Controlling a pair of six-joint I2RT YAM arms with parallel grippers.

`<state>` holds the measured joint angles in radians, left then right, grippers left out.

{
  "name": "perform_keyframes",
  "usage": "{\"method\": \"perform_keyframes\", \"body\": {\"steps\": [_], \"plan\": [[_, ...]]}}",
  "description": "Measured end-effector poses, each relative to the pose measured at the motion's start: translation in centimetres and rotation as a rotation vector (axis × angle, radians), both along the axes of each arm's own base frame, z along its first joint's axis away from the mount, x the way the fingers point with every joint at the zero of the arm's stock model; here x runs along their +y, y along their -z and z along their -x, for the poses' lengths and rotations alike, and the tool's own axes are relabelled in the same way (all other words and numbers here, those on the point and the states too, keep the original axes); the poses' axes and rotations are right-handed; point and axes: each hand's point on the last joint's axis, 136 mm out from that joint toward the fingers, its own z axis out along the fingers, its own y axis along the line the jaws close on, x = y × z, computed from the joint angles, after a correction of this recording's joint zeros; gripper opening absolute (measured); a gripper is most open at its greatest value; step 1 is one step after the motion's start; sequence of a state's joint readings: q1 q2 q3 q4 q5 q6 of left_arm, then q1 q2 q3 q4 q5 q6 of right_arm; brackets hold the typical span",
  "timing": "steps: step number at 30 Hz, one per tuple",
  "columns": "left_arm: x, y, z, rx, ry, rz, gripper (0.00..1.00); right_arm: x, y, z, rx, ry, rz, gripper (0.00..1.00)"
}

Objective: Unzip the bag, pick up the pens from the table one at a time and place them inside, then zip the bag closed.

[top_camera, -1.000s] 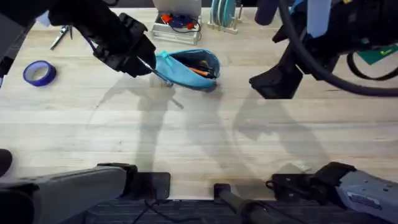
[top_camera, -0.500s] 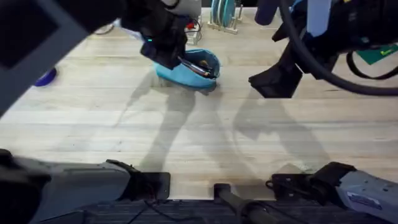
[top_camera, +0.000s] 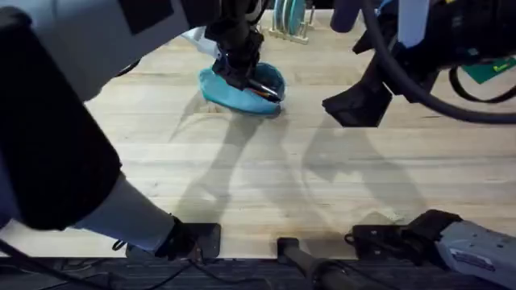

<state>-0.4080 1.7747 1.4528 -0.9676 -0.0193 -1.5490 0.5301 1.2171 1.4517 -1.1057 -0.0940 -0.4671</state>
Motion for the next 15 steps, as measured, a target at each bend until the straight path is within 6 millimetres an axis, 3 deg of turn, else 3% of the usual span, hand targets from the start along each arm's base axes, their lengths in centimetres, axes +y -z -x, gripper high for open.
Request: {"method": "perform_keyframes", "body": {"steps": [15], "plan": [[0.39, 0.02, -0.87, -0.02, -0.017, 0.005, 0.041, 0.0, 0.0, -0.01, 0.0, 0.0, 0.0, 0.998]]}}
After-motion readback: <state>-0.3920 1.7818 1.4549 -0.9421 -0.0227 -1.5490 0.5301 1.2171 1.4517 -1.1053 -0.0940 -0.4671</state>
